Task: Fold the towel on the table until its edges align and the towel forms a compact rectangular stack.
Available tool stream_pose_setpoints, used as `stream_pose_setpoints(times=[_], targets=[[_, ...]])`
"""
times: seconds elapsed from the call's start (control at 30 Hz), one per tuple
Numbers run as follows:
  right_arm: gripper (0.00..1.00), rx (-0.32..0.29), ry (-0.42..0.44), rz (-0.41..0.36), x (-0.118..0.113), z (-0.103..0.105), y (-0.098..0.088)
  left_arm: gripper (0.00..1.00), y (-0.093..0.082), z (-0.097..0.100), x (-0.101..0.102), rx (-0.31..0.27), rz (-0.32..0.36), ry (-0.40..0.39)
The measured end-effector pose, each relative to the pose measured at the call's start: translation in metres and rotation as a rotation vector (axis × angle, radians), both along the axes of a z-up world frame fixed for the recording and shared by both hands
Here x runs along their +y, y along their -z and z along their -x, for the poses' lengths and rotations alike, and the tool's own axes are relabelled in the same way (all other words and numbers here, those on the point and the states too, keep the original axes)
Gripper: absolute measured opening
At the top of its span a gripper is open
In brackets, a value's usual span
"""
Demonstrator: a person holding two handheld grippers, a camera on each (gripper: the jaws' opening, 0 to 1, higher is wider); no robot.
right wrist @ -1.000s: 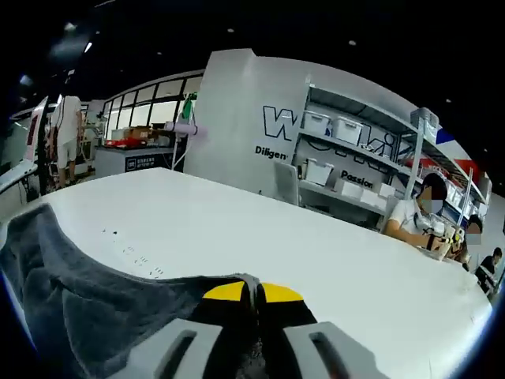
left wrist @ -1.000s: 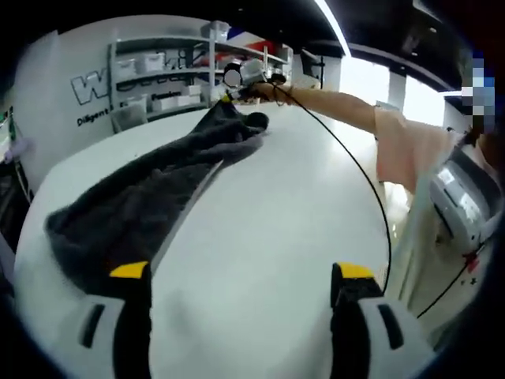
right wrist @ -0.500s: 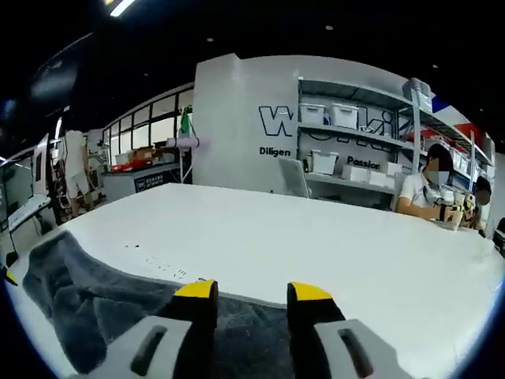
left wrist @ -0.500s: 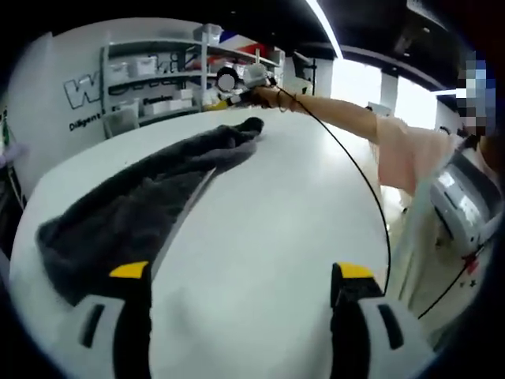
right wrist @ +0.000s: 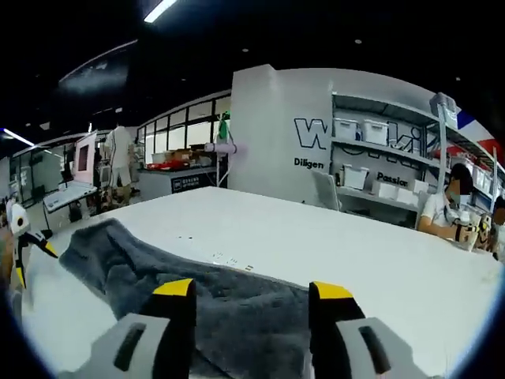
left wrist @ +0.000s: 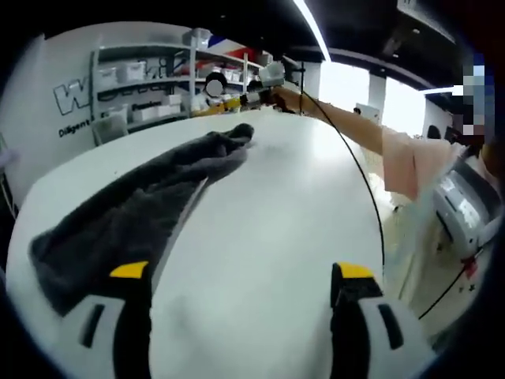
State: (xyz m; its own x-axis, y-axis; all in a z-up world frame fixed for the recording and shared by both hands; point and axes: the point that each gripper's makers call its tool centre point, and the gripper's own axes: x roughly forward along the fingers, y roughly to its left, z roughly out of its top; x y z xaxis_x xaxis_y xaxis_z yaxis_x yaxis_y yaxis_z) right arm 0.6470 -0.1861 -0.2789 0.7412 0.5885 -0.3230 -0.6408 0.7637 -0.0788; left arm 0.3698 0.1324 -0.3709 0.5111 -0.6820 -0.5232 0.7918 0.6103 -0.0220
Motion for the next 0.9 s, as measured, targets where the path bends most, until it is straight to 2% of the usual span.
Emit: stream_pose_setpoints(times=[0.33, 0.5, 0.53, 0.63, 0.77, 0.9], targets=[[0.78, 0.016, -0.124, 0.021, -0.002, 0.081, 0.008, 0.99, 0.001, 0.004, -0.003, 0.004, 0.026, 0.020], [0.85, 0.009, -0.156, 0.057, -0.012, 0.118, 0.015, 0.99, 0.003, 0.007, -0.001, 0.010, 0.017, 0.027], [0.86, 0.008, -0.158, 0.058, -0.013, 0.121, 0.016, 0.99, 0.003, 0.007, -0.001, 0.009, 0.016, 0.026], [0.89, 0.002, -0.174, 0.076, -0.018, 0.147, 0.022, 0.99, 0.002, 0.007, 0.003, 0.006, 0.020, 0.022], [0.94, 0.000, -0.191, 0.062, -0.018, 0.182, 0.030, 0.99, 0.002, 0.005, 0.007, -0.001, 0.020, 0.004], [1.00, -0.017, -0.210, 0.088, -0.017, 0.202, 0.037, 0.99, 0.001, 0.003, 0.011, 0.001, 0.023, -0.006]])
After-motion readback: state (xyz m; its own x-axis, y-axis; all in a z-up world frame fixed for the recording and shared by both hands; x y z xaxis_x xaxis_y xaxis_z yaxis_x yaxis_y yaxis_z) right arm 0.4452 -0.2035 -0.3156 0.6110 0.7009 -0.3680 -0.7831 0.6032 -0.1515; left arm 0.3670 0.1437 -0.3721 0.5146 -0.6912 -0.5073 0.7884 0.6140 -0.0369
